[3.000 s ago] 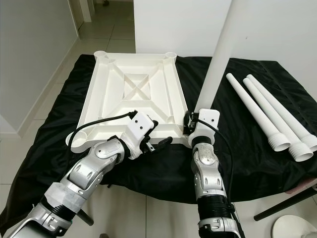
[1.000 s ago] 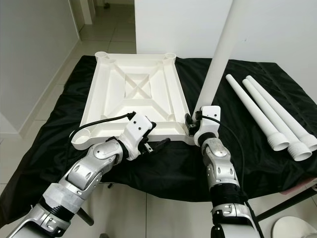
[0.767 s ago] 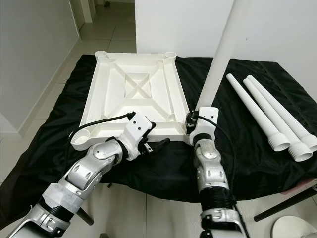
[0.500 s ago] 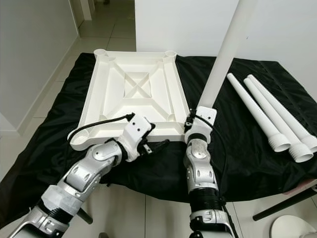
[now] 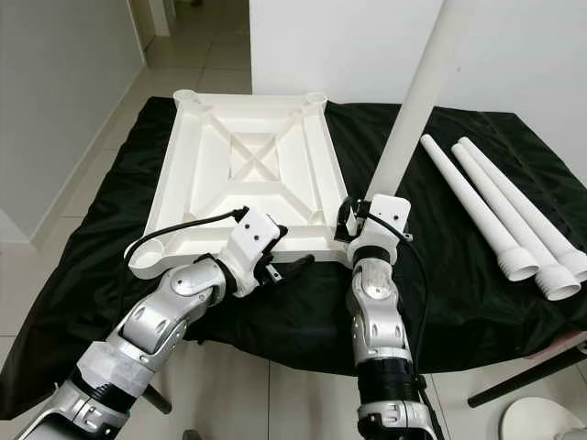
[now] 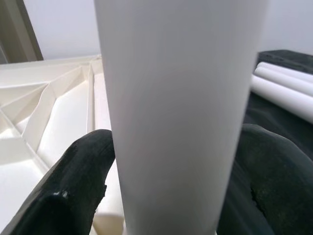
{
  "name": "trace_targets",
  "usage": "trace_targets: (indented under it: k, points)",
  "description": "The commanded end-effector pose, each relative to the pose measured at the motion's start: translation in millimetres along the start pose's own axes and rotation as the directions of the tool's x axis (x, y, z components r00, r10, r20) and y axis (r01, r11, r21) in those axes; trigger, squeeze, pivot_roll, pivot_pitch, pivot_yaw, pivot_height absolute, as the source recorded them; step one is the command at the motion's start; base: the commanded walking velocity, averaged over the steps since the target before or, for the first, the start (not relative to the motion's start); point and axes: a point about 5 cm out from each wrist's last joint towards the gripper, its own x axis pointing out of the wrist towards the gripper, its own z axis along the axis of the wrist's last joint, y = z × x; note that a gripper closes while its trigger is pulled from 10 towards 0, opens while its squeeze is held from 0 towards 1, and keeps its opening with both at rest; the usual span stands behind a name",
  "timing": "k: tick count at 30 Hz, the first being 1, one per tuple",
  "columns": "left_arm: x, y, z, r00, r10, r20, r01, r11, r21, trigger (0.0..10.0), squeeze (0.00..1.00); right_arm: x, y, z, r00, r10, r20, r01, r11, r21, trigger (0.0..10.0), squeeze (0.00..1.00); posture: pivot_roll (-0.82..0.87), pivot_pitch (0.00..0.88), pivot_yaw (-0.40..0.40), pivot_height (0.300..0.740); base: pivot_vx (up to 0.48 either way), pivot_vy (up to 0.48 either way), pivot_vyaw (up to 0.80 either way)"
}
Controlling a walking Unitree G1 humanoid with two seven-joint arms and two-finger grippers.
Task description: Building children table
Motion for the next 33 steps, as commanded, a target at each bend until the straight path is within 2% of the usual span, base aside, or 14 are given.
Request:
trace_targets:
  k: [1,4,8,11,13,16,17,19,22,25,33]
  points:
    - [-1.1,-0.6,-1.1,0.999,-0.052,-0.014,0.052,0.999,-0.006,10.0,0.00,-5.9,-5.8,-1.4,1.000,0.002,0.005,-0.002,1.000,-0.002,10.0,0.00,0.01,0.020,-0.022,0.740,0.000,0.000,0.00]
    - [-1.7,3.8,0.3,0.999,-0.042,-0.009,0.042,0.999,0.012,10.0,0.00,-20.2,-13.6,-8.1,1.000,0.002,0.009,-0.001,0.999,-0.032,10.0,0.00,0.00,0.017,-0.016,0.740,0.000,0.000,0.00]
    - [-1.1,8.0,-0.7,1.000,-0.019,-0.010,0.019,1.000,0.022,10.0,0.00,-29.2,-17.6,-15.8,1.000,-0.015,-0.012,0.014,0.998,-0.057,10.0,0.00,-0.01,0.018,-0.009,0.740,0.000,0.000,0.00]
    - [1.6,18.9,-3.4,0.998,0.051,-0.049,-0.051,0.999,0.003,10.0,0.00,-42.0,-19.5,-21.6,0.999,-0.024,-0.033,0.022,0.999,-0.040,10.0,0.00,-0.01,0.017,0.003,0.740,0.000,0.000,0.00]
    - [1.6,18.9,-3.4,0.998,0.051,-0.049,-0.051,0.999,0.003,10.0,0.00,-42.0,-19.5,-21.6,0.999,-0.024,-0.033,0.022,0.999,-0.040,10.0,0.00,-0.01,0.017,0.003,0.740,0.000,0.000,0.00]
    - [2.8,27.7,-14.6,0.987,0.094,-0.129,-0.094,0.996,0.004,10.0,0.00,-47.1,-17.7,-23.1,0.999,-0.015,-0.033,0.014,0.999,-0.036,10.0,0.00,-0.02,0.019,0.017,0.740,0.000,0.000,0.00]
    - [2.8,27.7,-14.6,0.987,0.094,-0.129,-0.094,0.996,0.004,10.0,0.00,-47.1,-17.7,-23.1,0.999,-0.015,-0.033,0.014,0.999,-0.036,10.0,0.00,-0.02,0.019,0.017,0.740,0.000,0.000,0.00]
    - [2.1,37.6,-24.6,0.968,0.150,-0.199,-0.152,0.988,0.005,10.0,0.00,-49.1,-16.4,-21.1,1.000,0.001,-0.025,-0.002,1.000,-0.020,10.0,0.00,-0.03,0.020,0.026,0.740,0.000,0.000,0.00]
    - [1.6,41.5,-28.2,0.959,0.172,-0.224,-0.175,0.985,0.005,10.0,0.00,-49.7,-15.8,-20.6,1.000,0.012,-0.025,-0.012,1.000,-0.020,10.0,0.00,-0.04,0.021,0.028,0.740,0.000,0.000,0.00]
    - [-0.6,52.3,-39.2,0.929,0.228,-0.292,-0.232,0.972,0.019,10.0,0.00,-53.1,-14.0,-19.3,0.998,0.051,-0.019,-0.052,0.999,-0.016,10.0,0.00,-0.04,0.023,0.032,0.740,0.000,0.000,0.00]
    - [-5.4,65.1,-47.4,0.891,0.294,-0.346,-0.303,0.952,0.028,10.0,0.00,-59.4,-15.0,-22.3,0.996,0.077,-0.037,-0.077,0.997,-0.020,10.0,0.00,-0.05,0.030,0.033,0.740,0.000,0.000,0.00]
